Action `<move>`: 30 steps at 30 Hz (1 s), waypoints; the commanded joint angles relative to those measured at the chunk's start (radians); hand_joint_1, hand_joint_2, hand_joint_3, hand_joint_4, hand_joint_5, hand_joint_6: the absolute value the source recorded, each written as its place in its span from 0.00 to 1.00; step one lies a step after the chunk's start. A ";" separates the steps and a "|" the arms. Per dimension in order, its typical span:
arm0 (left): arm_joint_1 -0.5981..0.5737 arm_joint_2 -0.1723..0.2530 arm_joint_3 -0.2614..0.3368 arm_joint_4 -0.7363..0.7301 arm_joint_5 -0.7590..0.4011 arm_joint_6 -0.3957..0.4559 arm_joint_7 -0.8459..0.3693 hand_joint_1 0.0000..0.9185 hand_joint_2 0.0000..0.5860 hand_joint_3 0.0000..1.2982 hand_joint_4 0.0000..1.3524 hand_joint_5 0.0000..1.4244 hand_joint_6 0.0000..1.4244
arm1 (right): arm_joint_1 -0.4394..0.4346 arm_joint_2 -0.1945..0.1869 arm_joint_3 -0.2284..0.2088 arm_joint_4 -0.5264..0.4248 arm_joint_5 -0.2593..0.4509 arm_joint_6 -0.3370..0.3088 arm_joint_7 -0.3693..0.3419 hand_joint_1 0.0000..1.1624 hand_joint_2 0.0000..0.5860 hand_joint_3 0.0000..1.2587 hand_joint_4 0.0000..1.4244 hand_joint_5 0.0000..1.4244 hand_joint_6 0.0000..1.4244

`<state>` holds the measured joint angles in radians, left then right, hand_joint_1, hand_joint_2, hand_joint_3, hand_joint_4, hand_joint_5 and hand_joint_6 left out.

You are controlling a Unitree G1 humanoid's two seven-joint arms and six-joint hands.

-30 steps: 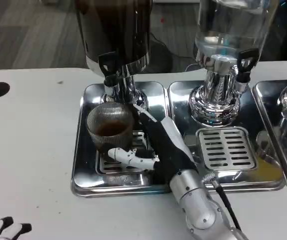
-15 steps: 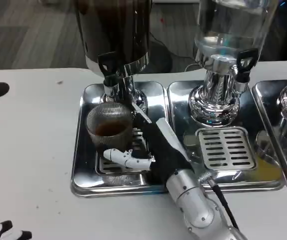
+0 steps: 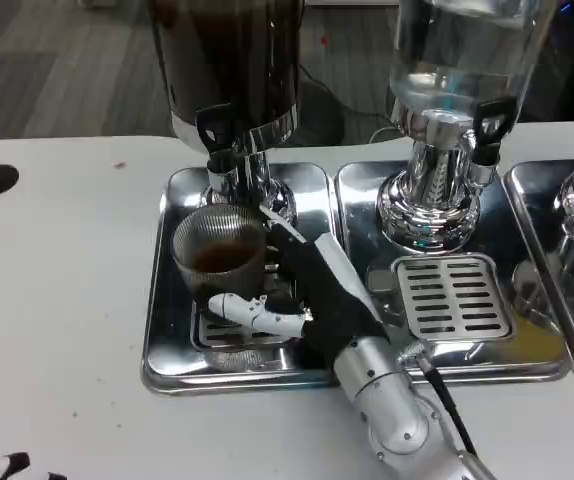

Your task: Grasp the cup under the faucet to collect the drink, then remove the cup.

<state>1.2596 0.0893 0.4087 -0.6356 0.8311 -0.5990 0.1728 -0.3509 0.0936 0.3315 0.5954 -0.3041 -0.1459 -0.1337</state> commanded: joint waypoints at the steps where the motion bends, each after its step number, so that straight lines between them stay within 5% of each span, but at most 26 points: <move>1: -0.001 0.000 -0.008 -0.001 0.004 0.012 -0.021 0.00 0.23 0.26 0.12 0.18 0.36 | -0.010 0.028 -0.012 0.016 0.012 -0.015 -0.009 0.61 0.21 0.13 0.14 0.16 0.08; 30: -0.007 -0.001 -0.003 -0.011 -0.003 0.031 -0.042 0.00 0.25 0.27 0.13 0.19 0.36 | -0.006 0.025 -0.018 0.030 -0.001 -0.027 -0.033 0.61 0.21 0.17 0.20 0.20 0.11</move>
<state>1.2493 0.0893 0.4080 -0.6405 0.8311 -0.5721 0.1380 -0.3586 0.0966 0.3141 0.6198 -0.3001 -0.1687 -0.1520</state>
